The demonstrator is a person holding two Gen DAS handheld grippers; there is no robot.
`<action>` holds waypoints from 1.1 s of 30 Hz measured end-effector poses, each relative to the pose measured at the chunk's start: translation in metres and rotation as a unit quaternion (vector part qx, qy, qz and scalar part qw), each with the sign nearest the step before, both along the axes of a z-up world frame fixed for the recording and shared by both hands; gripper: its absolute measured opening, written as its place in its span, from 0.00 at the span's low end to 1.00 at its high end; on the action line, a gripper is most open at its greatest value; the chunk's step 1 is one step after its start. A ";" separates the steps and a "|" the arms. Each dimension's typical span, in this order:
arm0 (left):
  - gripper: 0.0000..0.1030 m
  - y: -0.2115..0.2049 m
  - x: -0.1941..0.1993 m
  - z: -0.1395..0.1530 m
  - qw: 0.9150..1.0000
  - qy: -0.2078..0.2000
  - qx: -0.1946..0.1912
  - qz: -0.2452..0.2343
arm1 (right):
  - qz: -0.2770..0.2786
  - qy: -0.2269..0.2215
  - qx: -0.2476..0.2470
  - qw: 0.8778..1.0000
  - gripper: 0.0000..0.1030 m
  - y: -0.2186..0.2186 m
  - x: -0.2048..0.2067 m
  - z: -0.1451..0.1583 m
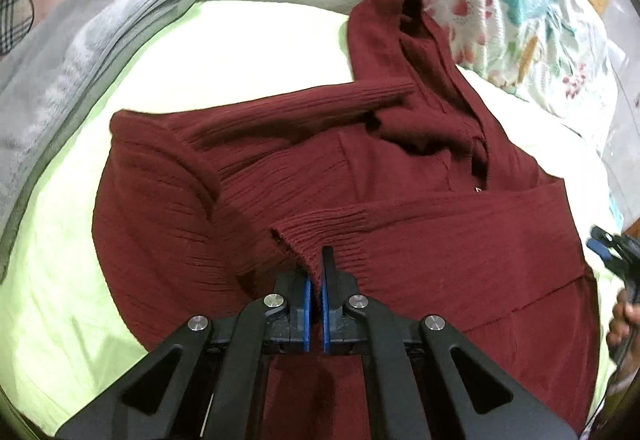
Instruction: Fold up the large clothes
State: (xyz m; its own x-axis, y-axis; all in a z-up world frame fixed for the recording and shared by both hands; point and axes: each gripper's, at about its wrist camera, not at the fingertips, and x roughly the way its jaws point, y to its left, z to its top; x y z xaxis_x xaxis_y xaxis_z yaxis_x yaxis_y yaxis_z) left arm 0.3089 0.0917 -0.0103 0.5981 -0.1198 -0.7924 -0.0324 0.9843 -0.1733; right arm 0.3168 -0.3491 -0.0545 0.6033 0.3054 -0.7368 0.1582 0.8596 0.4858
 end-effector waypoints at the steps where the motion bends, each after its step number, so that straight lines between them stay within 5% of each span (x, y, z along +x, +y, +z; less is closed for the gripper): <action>1: 0.02 -0.002 0.000 0.000 1.000 0.000 0.003 -0.002 | 0.004 0.009 -0.016 1.000 0.47 0.004 0.013 -0.006; 4: 0.02 -0.005 0.002 -0.001 1.000 0.004 0.007 -0.009 | 0.020 0.030 -0.011 0.999 0.47 0.008 0.030 -0.024; 5: 0.02 -0.007 0.004 -0.002 1.000 0.005 0.009 -0.011 | 0.024 0.027 -0.020 0.999 0.34 0.010 0.030 -0.024; 6: 0.02 -0.007 0.004 -0.002 1.000 0.006 0.008 -0.013 | 0.032 0.030 -0.032 0.999 0.07 0.012 0.032 -0.023; 15: 0.03 -0.023 0.010 -0.014 0.999 0.023 0.020 -0.020 | 0.001 0.036 -0.015 0.999 0.11 0.000 0.023 -0.026; 20: 0.07 -0.003 -0.017 0.000 1.000 0.008 -0.020 -0.022 | -0.009 0.006 -0.037 0.999 0.17 0.015 -0.008 0.005; 25: 0.25 0.041 -0.048 0.029 0.999 -0.030 -0.028 0.015 | 0.052 -0.007 -0.011 0.999 0.28 0.054 -0.045 0.011; 33: 0.26 0.135 -0.019 0.025 0.993 -0.003 -0.068 0.092 | 0.120 0.011 0.022 0.992 0.28 0.108 -0.071 0.000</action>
